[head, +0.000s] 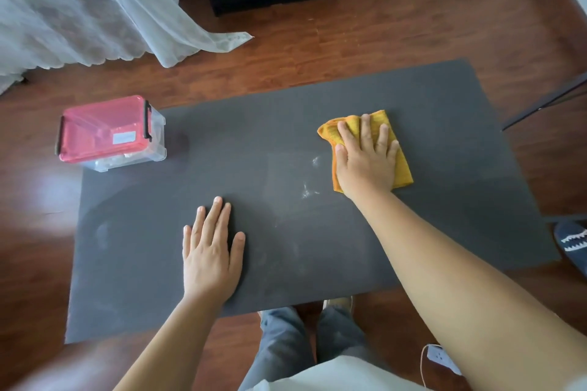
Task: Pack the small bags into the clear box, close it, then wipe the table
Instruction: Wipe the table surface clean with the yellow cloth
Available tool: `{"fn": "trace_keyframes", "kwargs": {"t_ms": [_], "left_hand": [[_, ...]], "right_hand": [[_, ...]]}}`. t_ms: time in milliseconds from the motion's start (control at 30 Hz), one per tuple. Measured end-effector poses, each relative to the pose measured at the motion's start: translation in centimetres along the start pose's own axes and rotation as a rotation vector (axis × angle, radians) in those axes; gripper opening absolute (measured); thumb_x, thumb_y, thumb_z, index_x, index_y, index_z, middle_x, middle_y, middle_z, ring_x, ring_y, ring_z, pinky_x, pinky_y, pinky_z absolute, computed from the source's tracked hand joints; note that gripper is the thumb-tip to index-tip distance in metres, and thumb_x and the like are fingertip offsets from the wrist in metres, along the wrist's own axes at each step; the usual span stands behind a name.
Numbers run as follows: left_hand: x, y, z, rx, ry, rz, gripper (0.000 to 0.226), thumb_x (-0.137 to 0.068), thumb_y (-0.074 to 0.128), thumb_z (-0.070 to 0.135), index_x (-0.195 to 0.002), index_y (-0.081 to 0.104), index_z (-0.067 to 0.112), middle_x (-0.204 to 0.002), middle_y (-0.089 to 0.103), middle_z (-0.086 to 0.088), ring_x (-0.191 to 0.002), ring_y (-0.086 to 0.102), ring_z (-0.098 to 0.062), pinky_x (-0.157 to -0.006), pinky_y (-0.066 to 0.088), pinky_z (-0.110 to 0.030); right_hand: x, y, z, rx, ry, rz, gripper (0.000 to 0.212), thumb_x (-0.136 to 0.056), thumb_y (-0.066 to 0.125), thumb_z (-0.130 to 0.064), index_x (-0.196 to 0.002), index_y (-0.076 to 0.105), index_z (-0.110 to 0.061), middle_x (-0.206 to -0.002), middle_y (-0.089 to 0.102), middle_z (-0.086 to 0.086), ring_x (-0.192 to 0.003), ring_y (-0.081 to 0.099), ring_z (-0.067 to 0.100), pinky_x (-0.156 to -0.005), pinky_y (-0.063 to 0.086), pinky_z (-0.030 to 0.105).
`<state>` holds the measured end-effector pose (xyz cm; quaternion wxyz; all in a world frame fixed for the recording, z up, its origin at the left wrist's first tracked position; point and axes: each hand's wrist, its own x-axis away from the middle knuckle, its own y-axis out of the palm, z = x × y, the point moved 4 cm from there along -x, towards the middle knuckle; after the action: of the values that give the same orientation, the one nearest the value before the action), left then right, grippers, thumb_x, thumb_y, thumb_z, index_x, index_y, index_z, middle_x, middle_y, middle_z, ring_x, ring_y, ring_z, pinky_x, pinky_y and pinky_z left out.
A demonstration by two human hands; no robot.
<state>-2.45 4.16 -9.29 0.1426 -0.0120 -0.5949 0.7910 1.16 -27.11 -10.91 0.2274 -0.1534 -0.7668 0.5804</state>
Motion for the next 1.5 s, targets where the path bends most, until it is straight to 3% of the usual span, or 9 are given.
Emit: {"fn": "trace_keyframes", "kwargs": {"t_ms": [333, 600, 867, 1133, 1333, 1500], "left_hand": [[-0.1, 0.2, -0.6, 0.042, 0.021, -0.002, 0.063, -0.096, 0.019, 0.052, -0.152, 0.028, 0.023, -0.160, 0.018, 0.010, -0.149, 0.008, -0.018, -0.119, 0.005, -0.042], [0.0, 0.1, -0.4, 0.059, 0.025, 0.027, 0.065, -0.096, 0.018, 0.053, -0.151, 0.028, 0.020, -0.160, 0.021, 0.005, -0.149, 0.011, -0.020, -0.119, 0.006, -0.044], [0.1, 0.4, -0.4, -0.004, 0.012, 0.040, 0.065, -0.096, 0.018, 0.053, -0.150, 0.030, 0.020, -0.161, 0.020, 0.006, -0.149, 0.011, -0.022, -0.119, 0.006, -0.045], [0.5, 0.0, -0.1, -0.004, 0.019, 0.105, 0.060, -0.098, 0.021, 0.048, -0.148, 0.035, 0.018, -0.159, 0.026, 0.004, -0.148, 0.015, -0.024, -0.118, 0.008, -0.047], [2.6, -1.1, -1.8, 0.062, -0.126, 0.182, 0.060, -0.096, 0.020, 0.049, -0.148, 0.034, 0.021, -0.159, 0.026, 0.004, -0.148, 0.013, -0.021, -0.118, 0.006, -0.045], [6.5, -1.8, -5.7, 0.057, -0.250, 0.209, 0.060, -0.096, 0.023, 0.047, -0.147, 0.034, 0.020, -0.159, 0.026, 0.003, -0.148, 0.012, -0.021, -0.118, 0.006, -0.045]], "right_hand": [[8.4, 3.9, -12.9, -0.014, -0.392, -0.069, 0.054, -0.097, 0.031, -0.049, -0.149, 0.027, -0.041, -0.164, 0.010, 0.004, -0.148, 0.005, 0.040, -0.116, 0.000, 0.057], [11.5, 3.5, -8.3, 0.051, -0.702, -0.121, 0.052, -0.098, 0.032, -0.049, -0.149, 0.025, -0.045, -0.163, 0.013, -0.005, -0.149, 0.011, 0.034, -0.117, 0.007, 0.053], [7.2, -0.5, 6.0, 0.100, -0.411, -0.077, 0.051, -0.096, 0.029, -0.050, -0.147, 0.027, -0.047, -0.162, 0.017, -0.007, -0.148, 0.016, 0.031, -0.116, 0.013, 0.055], [4.9, -4.4, 19.2, 0.103, -0.114, -0.040, 0.055, -0.095, 0.018, -0.052, -0.149, 0.021, -0.044, -0.163, 0.013, -0.004, -0.148, 0.011, 0.032, -0.117, 0.011, 0.055], [8.0, -4.9, 21.3, 0.038, 0.133, 0.014, 0.052, -0.099, 0.021, -0.047, -0.151, 0.021, -0.039, -0.164, 0.010, 0.000, -0.148, 0.008, 0.034, -0.118, 0.009, 0.055], [12.1, -3.1, 18.1, 0.030, 0.290, 0.013, 0.055, -0.099, 0.030, -0.043, -0.153, 0.021, -0.031, -0.164, 0.008, 0.006, -0.147, 0.007, 0.040, -0.116, 0.008, 0.059]]}}
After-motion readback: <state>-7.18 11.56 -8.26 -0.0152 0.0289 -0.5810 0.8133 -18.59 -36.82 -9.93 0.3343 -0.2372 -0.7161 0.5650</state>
